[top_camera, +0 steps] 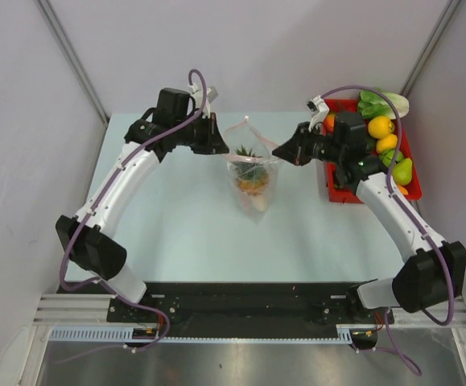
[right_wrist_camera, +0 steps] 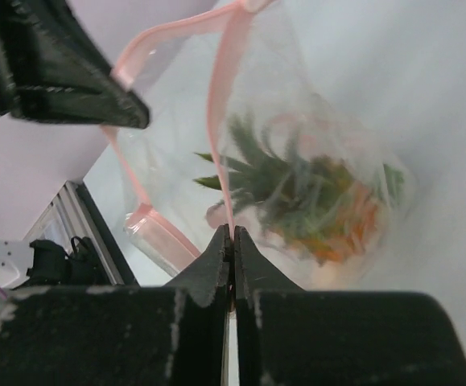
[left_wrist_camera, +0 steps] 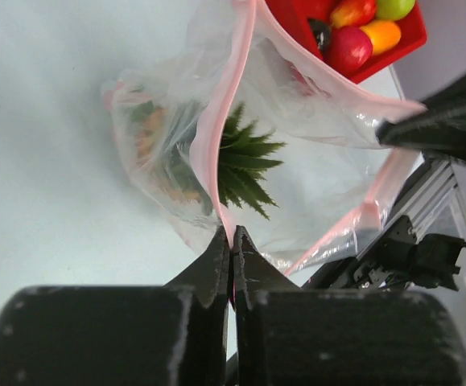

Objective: Place the food in the zip-top bag and seal the zipper
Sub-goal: Adjust the zipper food storage bag at the center of the board.

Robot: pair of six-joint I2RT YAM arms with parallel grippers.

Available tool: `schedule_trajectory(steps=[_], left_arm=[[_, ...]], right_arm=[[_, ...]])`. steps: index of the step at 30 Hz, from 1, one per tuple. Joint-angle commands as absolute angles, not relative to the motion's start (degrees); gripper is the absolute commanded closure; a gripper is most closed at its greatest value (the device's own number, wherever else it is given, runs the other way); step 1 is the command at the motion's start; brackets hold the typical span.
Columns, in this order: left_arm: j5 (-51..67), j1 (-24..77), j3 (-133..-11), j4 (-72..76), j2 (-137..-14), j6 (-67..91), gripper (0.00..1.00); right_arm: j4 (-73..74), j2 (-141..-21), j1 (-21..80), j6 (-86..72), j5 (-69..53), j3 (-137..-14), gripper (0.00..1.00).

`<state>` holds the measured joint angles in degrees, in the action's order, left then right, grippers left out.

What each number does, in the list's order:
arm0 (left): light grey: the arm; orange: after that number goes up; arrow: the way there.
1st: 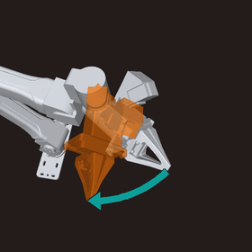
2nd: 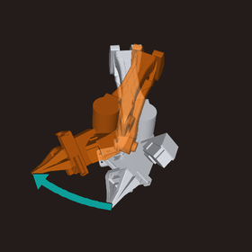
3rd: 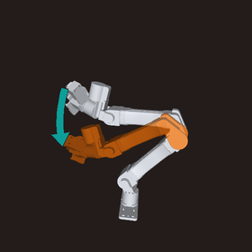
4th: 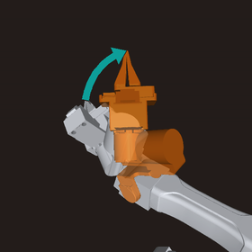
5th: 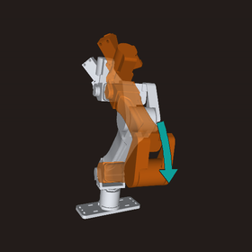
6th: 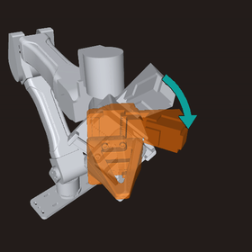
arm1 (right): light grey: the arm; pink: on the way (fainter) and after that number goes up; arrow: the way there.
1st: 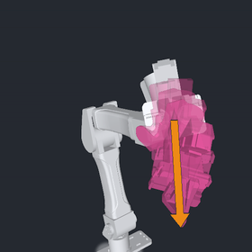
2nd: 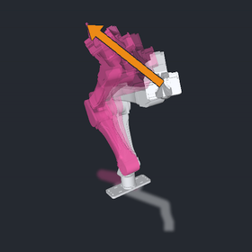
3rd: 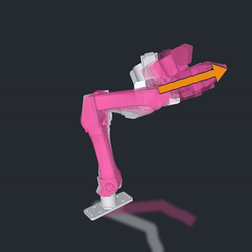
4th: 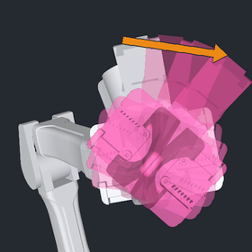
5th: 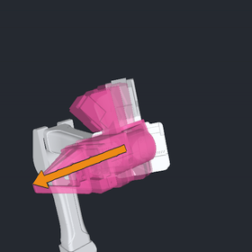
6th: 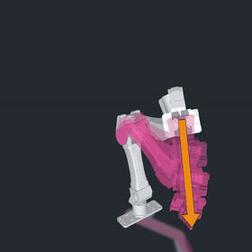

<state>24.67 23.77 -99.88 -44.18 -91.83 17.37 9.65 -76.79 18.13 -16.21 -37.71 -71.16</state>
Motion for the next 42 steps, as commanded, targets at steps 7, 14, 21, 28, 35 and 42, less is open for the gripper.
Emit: schedule_trajectory(steps=[7,14,21,28,35,42], left_arm=[[24.4,23.1,-105.8,-45.9,-96.7,16.1,0.51],[23.6,23.1,-112.2,-45.1,-102.3,17.7,0.48],[34.8,23.0,-118.9,-49.2,-101.2,14.0,1.0],[37.4,24.3,-123.9,-57.7,-101.8,12.1,1.0],[37.1,24.3,-122.8,-54.1,-107.1,16.1,1.0],[35.4,24.3,-124.2,-49.4,-109.2,17.7,1.0]], right_arm=[[10.6,-78.7,14.1,-18.1,-35.2,-72.6,1.0],[9.7,-79.1,14.3,-18.8,-35.2,-72.7,1.0],[7.1,-77.8,14.2,-22.1,-34.5,-72.8,1.0],[9.0,-79.9,14.4,-22.6,-33.9,-72.7,1.0],[10.3,-81.7,10.4,-21.3,-31.6,-72.7,0.98],[10.5,-78.7,7.9,-19.0,-32.5,-72.7,0.42]])
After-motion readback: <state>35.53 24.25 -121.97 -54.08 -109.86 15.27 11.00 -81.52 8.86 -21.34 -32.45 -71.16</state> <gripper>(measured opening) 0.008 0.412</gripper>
